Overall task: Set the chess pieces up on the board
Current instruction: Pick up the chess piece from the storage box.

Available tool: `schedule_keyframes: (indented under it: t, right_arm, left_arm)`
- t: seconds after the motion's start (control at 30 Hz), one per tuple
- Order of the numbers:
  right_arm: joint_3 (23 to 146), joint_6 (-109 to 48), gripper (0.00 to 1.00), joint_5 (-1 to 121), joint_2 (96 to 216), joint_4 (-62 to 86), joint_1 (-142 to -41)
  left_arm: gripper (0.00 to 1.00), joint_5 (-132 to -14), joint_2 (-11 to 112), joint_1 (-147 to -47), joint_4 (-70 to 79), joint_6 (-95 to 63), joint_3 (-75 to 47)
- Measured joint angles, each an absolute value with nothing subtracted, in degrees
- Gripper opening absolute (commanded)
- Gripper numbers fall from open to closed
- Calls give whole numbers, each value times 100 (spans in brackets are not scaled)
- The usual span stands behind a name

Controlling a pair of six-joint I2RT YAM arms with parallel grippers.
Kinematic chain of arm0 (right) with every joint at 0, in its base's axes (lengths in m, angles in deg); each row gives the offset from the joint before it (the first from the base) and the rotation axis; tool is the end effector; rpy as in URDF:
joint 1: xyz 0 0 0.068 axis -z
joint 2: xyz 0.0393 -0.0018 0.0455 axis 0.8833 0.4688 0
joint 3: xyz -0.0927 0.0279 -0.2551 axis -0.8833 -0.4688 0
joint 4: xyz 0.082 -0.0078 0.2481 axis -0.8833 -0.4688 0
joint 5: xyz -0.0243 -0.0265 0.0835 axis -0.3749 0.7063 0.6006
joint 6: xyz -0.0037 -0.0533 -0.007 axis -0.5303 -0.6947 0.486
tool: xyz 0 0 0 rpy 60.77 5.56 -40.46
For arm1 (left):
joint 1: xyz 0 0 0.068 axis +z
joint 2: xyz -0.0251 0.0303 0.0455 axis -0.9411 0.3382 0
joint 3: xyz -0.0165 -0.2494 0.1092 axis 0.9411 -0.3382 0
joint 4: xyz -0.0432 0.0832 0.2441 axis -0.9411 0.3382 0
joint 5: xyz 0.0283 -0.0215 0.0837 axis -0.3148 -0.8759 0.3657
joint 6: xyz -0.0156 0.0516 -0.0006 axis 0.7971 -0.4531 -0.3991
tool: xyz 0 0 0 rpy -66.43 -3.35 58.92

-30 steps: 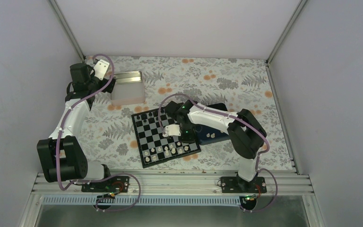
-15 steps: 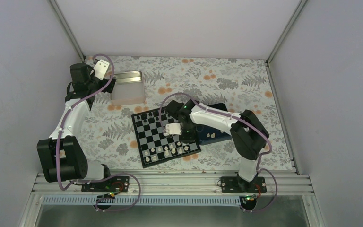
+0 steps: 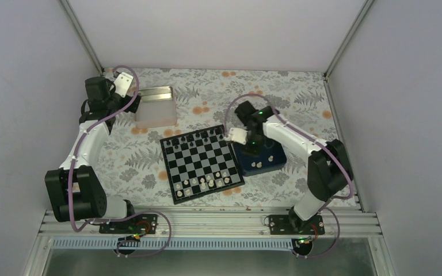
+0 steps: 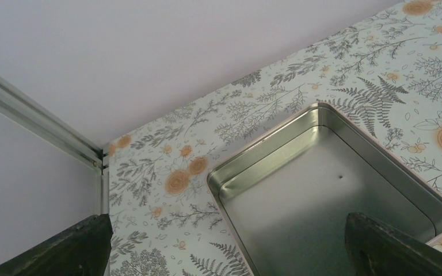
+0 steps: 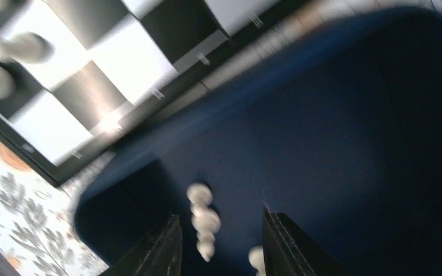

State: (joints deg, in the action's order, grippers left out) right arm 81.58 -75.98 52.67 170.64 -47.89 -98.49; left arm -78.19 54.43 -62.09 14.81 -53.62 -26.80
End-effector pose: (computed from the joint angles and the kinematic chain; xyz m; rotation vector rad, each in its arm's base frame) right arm 0.2464 0.1820 0.2261 -1.8554 2.4010 -0.0008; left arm 0.3144 0.0365 0.2966 0.4688 1.9842 0.1358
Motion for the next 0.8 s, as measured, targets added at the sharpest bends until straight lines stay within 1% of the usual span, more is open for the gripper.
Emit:
schedule_keyframes:
  t: [0.13,0.33,0.47,0.53,0.8]
  right_arm:
    - [7940,-7683,39,5153,16843,-4811,-9108]
    - [7636,-7842,39,5013,16854,-4765,-8395]
    - [7590,-7910,40,4978,16952,-4724,-8120]
    - [7586,-7928,43,4965,17013,-4728,-8030]
    - [7455,-7945,45,4930,17228,-4717,-7984]
  left_arm:
    - [100,-7821,5432,-6209,1478,-5362,-2680]
    - [100,-7821,5432,-6209,1478,-5362,-2680]
    - [100,-7823,5432,-6209,1478,-5362,-2680]
    - [100,-7823,5432,-6209,1478,-5362,-2680]
    - [100,-7823,5434,-6209,1478,-5364,-2680]
